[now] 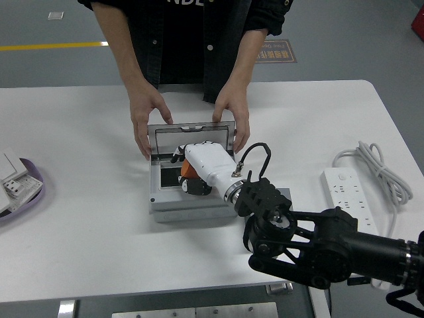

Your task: Pick up the cylinder from the cube,place it in the box,flap close box

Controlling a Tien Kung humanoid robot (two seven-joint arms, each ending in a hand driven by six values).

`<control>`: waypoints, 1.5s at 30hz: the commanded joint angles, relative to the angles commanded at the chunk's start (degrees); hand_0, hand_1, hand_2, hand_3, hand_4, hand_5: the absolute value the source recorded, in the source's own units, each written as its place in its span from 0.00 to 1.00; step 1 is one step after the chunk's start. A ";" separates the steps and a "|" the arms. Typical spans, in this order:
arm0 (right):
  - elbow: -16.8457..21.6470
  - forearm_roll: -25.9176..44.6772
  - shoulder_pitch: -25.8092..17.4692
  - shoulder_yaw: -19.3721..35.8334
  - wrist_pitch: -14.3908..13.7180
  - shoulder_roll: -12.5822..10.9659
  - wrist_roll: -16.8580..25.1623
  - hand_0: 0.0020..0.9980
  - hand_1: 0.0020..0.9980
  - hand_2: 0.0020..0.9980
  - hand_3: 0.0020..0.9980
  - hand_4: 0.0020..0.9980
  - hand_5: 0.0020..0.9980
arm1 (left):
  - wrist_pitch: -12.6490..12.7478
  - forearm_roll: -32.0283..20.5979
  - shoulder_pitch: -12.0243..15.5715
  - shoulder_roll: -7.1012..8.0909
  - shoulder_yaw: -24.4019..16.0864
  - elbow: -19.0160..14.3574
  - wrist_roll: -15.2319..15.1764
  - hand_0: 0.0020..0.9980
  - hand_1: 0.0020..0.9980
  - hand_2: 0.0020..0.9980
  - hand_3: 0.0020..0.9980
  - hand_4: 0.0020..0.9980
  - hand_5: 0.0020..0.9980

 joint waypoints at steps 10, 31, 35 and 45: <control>0.43 3.81 -0.85 1.06 -0.02 -0.31 2.72 0.75 0.67 0.70 0.71 0.72 0.21 | 0.14 -1.17 -0.10 -0.02 1.20 -0.14 -0.40 0.51 0.56 0.55 0.59 0.71 0.25; 9.94 23.88 -0.45 7.09 -9.11 -9.15 11.54 0.79 0.69 0.72 0.91 0.86 0.25 | 0.09 -3.29 -0.03 0.16 3.09 -0.47 -0.53 0.51 0.55 0.55 0.60 0.68 0.24; 12.58 23.01 4.24 7.40 -10.40 -12.03 8.37 0.81 0.72 0.74 0.95 0.88 0.27 | 0.15 -2.53 0.17 0.25 2.46 -0.37 -0.26 0.51 0.55 0.55 0.59 0.67 0.23; 3.37 24.63 16.17 -2.48 -9.42 -12.65 7.27 0.76 0.69 0.71 0.81 0.77 0.33 | 0.37 -1.84 -0.20 0.60 2.00 -0.30 -0.25 0.51 0.55 0.55 0.60 0.64 0.20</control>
